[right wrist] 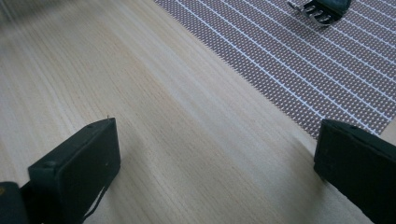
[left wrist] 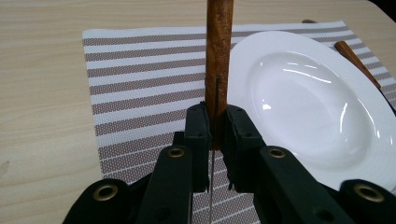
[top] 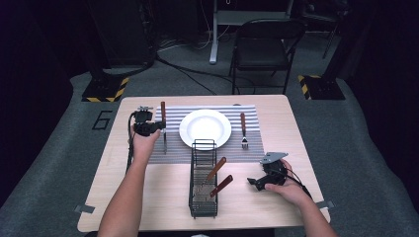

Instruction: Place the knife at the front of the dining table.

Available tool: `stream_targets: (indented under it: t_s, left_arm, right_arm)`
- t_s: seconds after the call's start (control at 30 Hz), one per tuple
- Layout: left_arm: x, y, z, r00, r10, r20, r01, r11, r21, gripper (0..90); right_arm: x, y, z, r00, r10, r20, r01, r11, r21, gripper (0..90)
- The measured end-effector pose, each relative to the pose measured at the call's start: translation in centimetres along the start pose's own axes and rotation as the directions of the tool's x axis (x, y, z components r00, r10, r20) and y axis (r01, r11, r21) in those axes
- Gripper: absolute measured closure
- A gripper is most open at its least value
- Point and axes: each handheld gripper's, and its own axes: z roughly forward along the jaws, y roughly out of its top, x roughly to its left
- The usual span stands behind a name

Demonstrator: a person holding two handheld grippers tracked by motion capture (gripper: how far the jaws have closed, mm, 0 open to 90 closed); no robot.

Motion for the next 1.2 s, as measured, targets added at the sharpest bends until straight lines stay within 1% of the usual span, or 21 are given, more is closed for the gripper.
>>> stream_targets:
  t_s: [0.1, 0.37, 0.47, 0.53, 0.63, 0.73, 0.77, 0.8, 0.9, 0.93, 1.07, 1.2]
  left_arm:
    - [0.1, 0.0, 0.5, 1.0000, 0.000, -0.005, 0.000, 1.0000, -0.004, 80.3]
    - [0.4, -0.2, 1.7, 0.9988, -0.046, -0.017, 0.045, 0.9989, -0.011, 80.3]
    - [0.5, -0.4, 2.2, 0.9979, -0.060, -0.024, 0.060, 0.9980, -0.021, 80.3]
    - [0.5, -0.4, 2.4, 0.9982, -0.055, -0.023, 0.054, 0.9983, -0.023, 80.3]
    - [0.6, -0.5, 3.0, 0.9967, -0.075, -0.032, 0.074, 0.9968, -0.031, 80.4]
    - [0.8, -0.5, 3.2, 0.9959, -0.085, -0.032, 0.084, 0.9961, -0.029, 80.4]
    - [1.0, -0.6, 3.5, 0.9946, -0.100, -0.028, 0.099, 0.9946, -0.030, 80.4]
    - [1.1, -0.6, 3.6, 0.9940, -0.106, -0.027, 0.105, 0.9940, -0.030, 80.4]
    - [1.1, -0.7, 3.9, 0.9934, -0.110, -0.032, 0.109, 0.9934, -0.035, 80.4]
    - [1.1, -0.8, 4.0, 0.9937, -0.106, -0.036, 0.105, 0.9939, -0.036, 80.4]
    - [1.4, -0.8, 4.3, 0.9905, -0.135, -0.028, 0.133, 0.9899, -0.050, 80.4]
    - [1.7, -1.0, 4.8, 0.9848, -0.171, -0.029, 0.170, 0.9842, -0.050, 80.4]
  right_arm:
    - [0.0, 0.0, 0.0, 1.0000, 0.000, 0.000, 0.000, 1.000, 0.000, 0.0]
    - [0.0, 0.0, 0.0, 1.0000, 0.000, 0.000, 0.000, 1.000, 0.000, 0.0]
    - [0.0, 0.0, 0.0, 1.0000, 0.000, 0.000, 0.000, 1.000, 0.000, 0.0]
    - [0.0, 0.0, 0.0, 1.0000, 0.000, 0.000, 0.000, 1.000, 0.000, 0.0]
    - [0.0, 0.0, 0.0, 1.0000, 0.000, 0.000, 0.000, 1.000, 0.000, 0.0]
    - [0.0, 0.0, 0.0, 1.0000, -0.001, 0.000, 0.001, 1.000, 0.000, 0.0]
    - [0.0, 0.0, 0.0, 1.0000, 0.001, 0.000, -0.001, 1.000, 0.000, 0.0]
    - [0.0, 0.0, 0.0, 1.0000, 0.000, 0.000, 0.000, 1.000, 0.000, 0.0]
    - [0.0, 0.0, 0.0, 1.0000, 0.001, 0.000, -0.001, 1.000, 0.000, 0.0]
    - [0.0, 0.0, 0.0, 1.0000, 0.000, 0.000, 0.000, 1.000, 0.000, 0.0]
    - [0.0, 0.0, 0.0, 1.0000, 0.000, 0.000, 0.000, 1.000, 0.000, 0.0]
    - [0.0, 0.0, 0.0, 1.0000, 0.000, 0.000, 0.000, 1.000, 0.000, 0.0]
